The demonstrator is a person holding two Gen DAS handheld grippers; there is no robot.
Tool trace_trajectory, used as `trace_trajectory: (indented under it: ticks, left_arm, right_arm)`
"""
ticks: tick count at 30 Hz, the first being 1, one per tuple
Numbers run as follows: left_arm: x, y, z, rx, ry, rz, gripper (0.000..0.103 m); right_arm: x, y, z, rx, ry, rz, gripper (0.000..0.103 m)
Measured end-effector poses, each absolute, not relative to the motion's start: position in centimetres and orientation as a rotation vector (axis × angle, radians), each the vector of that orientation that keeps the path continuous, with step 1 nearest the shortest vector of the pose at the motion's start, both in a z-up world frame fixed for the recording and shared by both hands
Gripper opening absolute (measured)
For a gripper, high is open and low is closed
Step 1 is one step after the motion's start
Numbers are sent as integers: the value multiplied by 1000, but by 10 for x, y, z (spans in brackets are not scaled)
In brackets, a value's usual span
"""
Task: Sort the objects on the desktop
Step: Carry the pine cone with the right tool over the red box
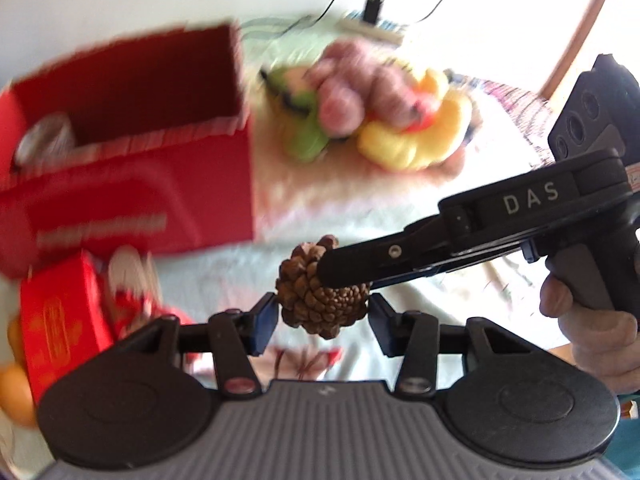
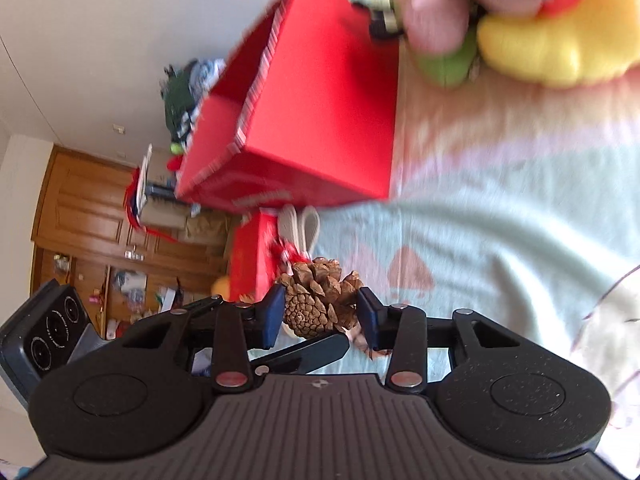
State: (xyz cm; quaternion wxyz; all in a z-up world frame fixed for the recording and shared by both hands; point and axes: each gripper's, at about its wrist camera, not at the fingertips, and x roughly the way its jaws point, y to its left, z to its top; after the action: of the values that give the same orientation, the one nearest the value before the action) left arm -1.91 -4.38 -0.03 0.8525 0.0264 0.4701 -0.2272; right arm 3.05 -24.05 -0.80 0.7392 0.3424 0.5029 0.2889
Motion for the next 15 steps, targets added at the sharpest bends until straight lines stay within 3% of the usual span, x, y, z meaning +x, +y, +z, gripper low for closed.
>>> trace_trajectory:
  ticks: [15]
  left_arm:
    - [54, 3, 108, 47, 712, -522, 48]
  right_arm:
    - [90, -194, 109, 608, 805, 613, 43]
